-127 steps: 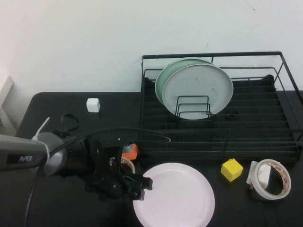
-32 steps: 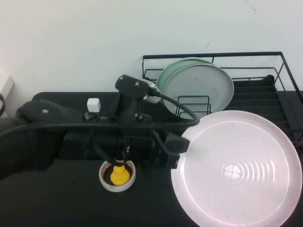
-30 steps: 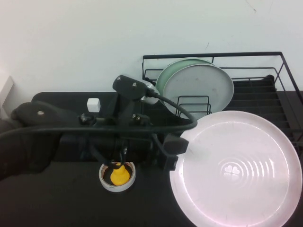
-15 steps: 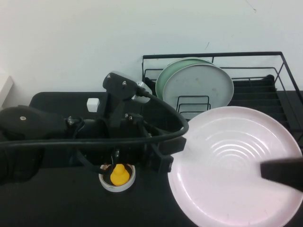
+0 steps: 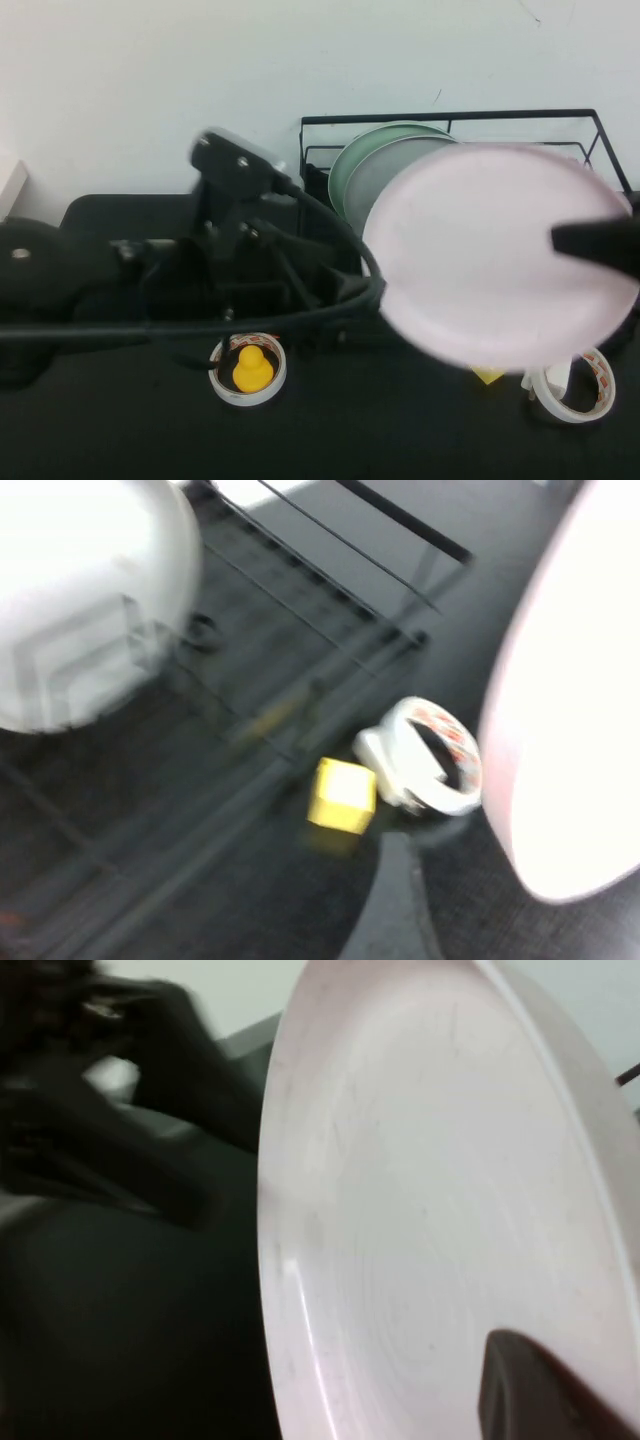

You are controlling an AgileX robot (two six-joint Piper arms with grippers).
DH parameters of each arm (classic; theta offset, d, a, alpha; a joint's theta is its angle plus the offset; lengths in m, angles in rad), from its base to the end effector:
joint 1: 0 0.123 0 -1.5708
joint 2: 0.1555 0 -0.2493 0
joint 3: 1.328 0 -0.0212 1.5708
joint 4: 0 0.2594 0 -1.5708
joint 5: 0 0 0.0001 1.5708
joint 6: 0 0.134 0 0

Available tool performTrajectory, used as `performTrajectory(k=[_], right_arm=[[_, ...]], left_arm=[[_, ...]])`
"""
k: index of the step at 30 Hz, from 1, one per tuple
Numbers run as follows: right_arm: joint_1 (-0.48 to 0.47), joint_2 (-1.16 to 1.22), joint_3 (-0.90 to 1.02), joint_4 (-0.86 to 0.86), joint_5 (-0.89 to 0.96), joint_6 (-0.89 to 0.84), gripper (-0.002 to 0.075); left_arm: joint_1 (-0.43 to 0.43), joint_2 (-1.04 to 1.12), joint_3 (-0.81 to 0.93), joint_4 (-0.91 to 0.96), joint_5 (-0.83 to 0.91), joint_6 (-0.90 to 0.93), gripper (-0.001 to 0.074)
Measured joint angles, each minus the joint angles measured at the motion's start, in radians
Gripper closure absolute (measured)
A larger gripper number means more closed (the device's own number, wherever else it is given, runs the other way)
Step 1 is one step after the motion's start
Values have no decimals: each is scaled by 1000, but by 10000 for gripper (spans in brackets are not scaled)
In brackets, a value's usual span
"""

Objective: Place plate on rack
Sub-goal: Hand over the plate, then place the plate on the rack

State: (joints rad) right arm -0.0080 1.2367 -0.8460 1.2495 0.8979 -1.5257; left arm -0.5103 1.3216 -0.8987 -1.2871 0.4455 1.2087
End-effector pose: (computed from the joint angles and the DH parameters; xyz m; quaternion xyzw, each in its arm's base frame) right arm 0.2801 0.0972 0.2545 -0.3496 0.7673 0.2686 0.4657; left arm 0.2673 -0.2132 0.2507 0.2980 0.7853 -0.3147 0.4421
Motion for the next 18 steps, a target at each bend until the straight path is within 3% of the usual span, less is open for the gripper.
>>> performTrajectory(k=[3, 6, 12, 14, 18], right_arm=[[0, 44, -80, -49, -25, -26, 596], [0, 104, -175, -87, -27, -62, 596], [0, 243, -406, -102, 14, -169, 597], [0, 293, -486, -102, 35, -194, 597], [0, 392, -616, -102, 90, -254, 597]], left_arm=[[0, -58, 0, 103, -65, -101, 244], [0, -127, 0, 250, -111, -283, 305], [0, -228, 0, 662, -18, -701, 639], [0, -254, 2, 804, 40, -838, 694], [0, -331, 71, 1024, 72, -1052, 727]])
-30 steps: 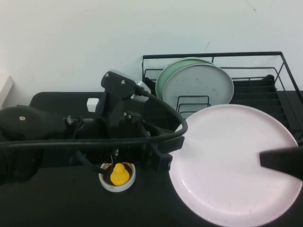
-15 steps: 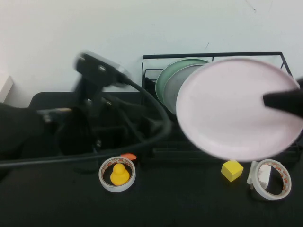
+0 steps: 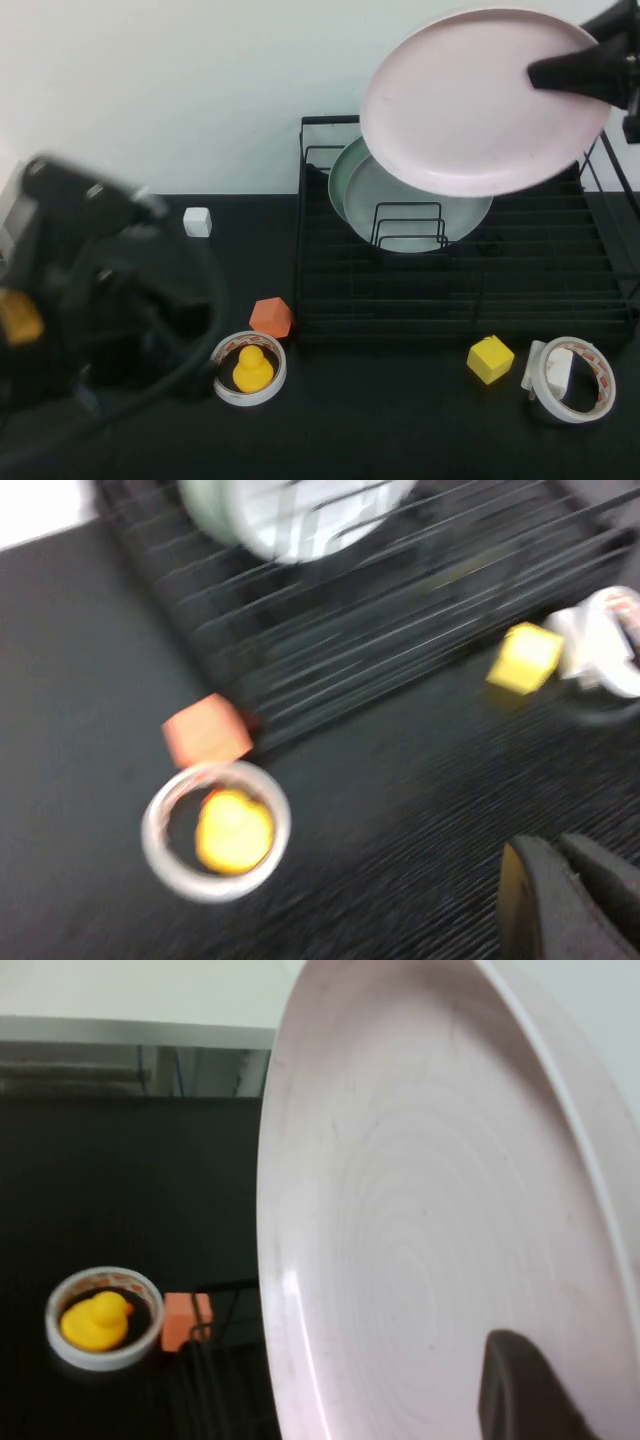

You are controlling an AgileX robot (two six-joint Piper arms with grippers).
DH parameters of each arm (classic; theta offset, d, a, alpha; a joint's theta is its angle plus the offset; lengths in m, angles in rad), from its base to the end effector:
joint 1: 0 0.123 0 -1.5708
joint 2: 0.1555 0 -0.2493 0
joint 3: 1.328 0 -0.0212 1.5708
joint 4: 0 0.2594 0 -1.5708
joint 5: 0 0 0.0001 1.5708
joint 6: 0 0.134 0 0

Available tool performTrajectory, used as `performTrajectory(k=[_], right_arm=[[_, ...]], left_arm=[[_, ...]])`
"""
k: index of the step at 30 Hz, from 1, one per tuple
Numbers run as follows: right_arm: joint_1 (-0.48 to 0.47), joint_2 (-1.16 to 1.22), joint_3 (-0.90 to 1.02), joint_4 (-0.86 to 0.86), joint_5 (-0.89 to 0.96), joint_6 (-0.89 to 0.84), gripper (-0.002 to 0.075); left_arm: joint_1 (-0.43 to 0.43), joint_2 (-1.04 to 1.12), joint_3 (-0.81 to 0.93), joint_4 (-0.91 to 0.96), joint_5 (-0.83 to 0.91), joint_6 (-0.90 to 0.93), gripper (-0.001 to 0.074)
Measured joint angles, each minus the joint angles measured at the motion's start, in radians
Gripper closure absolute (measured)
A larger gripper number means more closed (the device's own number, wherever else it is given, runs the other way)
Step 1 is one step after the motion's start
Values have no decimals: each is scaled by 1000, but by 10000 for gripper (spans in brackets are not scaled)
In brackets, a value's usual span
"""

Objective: Place plate on rack
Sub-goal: Place the plate on the rack

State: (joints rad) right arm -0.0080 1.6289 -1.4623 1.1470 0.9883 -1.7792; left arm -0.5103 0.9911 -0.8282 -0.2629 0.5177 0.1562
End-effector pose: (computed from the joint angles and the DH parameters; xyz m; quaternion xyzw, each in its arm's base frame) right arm 0.3837 0.0990 0.3155 -0.5184 0.6513 0.1586 0.5309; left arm 0.2262 -0.1464 0.2790 0.2201 0.8501 -0.1910 0.4387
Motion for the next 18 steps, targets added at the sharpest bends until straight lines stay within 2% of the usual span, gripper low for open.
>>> performTrajectory(k=[6, 12, 15, 18], right_arm=[[12, 130, -147, -2, 43, -107, 597], [22, 274, -237, 1, 41, -166, 597], [28, 335, -265, 1, 18, -196, 597], [35, 386, -279, 4, -30, -205, 597]], left_arm=[[0, -176, 155, 165, -12, -256, 734], [0, -385, 267, 347, 0, -628, 735], [0, -486, 293, 389, 41, -790, 735], [0, -588, 309, 400, 72, -874, 735]])
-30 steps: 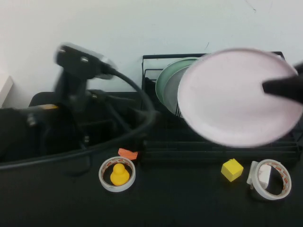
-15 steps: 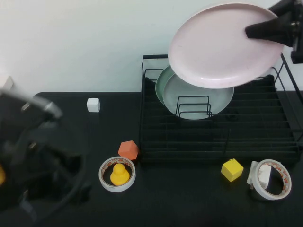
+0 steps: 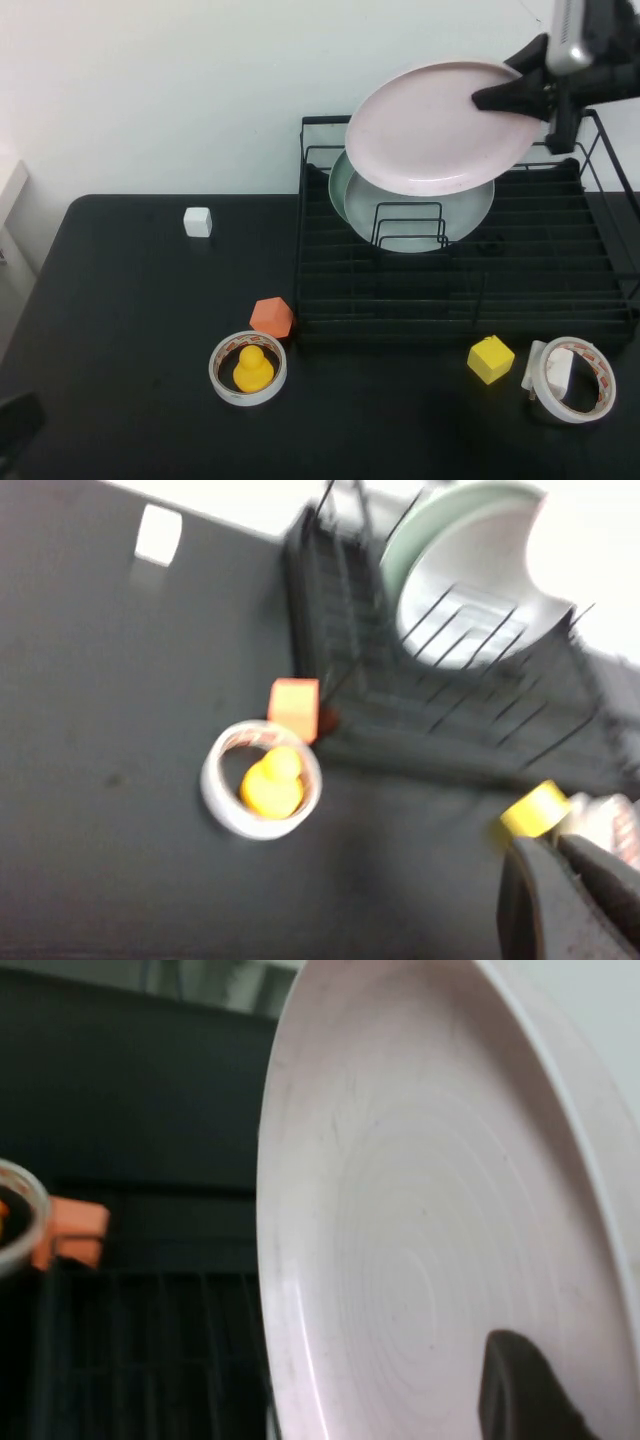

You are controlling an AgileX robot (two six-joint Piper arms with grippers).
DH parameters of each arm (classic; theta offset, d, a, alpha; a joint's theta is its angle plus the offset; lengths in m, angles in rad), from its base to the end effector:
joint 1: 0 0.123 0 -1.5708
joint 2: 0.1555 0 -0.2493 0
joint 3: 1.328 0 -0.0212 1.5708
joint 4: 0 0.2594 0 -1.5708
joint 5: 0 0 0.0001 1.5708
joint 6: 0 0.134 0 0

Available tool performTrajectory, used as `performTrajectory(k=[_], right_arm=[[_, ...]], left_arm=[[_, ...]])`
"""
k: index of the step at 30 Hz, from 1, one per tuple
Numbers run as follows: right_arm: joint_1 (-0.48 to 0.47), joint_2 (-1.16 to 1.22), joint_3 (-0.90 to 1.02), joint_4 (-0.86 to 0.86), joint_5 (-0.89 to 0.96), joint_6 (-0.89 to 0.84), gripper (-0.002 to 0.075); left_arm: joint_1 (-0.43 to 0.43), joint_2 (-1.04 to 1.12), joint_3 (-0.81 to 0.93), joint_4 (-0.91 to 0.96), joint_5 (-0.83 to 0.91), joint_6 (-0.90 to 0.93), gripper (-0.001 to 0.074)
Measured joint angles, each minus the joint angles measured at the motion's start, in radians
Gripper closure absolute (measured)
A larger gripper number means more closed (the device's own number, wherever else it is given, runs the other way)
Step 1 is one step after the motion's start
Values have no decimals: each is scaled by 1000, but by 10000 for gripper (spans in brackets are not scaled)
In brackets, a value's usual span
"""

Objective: Place plate on rack
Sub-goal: Place the plate on the rack

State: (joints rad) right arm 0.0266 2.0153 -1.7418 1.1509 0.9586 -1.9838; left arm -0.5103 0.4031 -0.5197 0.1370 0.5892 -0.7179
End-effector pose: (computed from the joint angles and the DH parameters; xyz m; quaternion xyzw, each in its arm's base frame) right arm 0.4641 0.1126 0.2434 -0.5789 0.6180 0.1327 0.5150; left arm 0.1466 -0.0704 0.2786 -0.0599 0.8257 -0.2694 0.4920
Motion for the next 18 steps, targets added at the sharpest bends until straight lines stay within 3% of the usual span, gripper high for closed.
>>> performTrajectory(k=[8, 18], right_arm=[[28, 100, -6, 43, -67, -77, 597], [56, 143, -6, 73, -156, -96, 598]], left_arm=[[0, -218, 7, 2, 23, -57, 735], [0, -258, 8, 4, 86, -86, 735]])
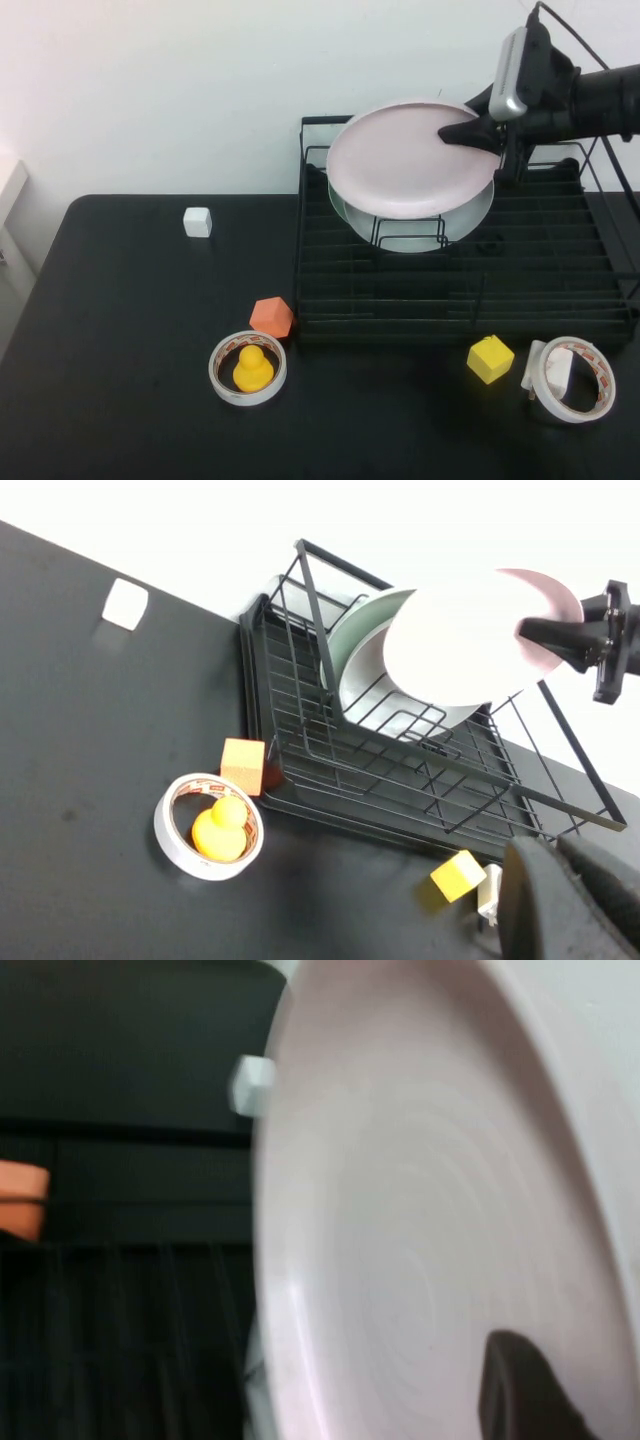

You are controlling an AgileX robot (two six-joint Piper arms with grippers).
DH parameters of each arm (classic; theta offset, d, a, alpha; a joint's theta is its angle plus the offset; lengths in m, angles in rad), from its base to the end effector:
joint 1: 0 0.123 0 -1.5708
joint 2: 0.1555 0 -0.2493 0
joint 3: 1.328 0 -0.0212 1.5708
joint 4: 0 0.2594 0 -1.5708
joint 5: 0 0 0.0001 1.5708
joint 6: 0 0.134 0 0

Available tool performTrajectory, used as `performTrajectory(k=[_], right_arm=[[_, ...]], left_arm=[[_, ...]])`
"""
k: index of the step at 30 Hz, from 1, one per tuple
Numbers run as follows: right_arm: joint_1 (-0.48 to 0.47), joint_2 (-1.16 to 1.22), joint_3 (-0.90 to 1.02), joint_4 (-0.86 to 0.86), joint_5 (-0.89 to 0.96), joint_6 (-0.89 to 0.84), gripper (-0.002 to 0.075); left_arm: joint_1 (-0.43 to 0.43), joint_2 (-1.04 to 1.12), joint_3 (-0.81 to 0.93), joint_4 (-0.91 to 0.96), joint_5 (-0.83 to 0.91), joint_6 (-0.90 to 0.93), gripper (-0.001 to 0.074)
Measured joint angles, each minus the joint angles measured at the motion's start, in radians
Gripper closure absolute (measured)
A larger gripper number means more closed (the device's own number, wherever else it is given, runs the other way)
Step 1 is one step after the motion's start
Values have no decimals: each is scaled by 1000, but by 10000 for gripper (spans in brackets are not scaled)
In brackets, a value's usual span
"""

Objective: Place plate on rack
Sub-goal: Place the plate on the rack

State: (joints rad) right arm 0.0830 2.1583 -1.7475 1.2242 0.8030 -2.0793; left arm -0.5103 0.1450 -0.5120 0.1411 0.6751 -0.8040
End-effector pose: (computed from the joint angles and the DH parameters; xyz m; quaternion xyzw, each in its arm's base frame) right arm 0.4899 0.1318 0.1836 -0.5643 0.6386 0.1146 0.5105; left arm 0.1070 -0.0464 0.3010 -0.0987 0.7726 -0.3263 0.5355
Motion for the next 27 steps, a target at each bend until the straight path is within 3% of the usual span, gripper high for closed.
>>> performTrajectory(k=[27], right_arm=[[4, 37, -2, -43, -28, 17, 598]], left_arm=[[0, 0, 0, 5, 10, -4, 735]])
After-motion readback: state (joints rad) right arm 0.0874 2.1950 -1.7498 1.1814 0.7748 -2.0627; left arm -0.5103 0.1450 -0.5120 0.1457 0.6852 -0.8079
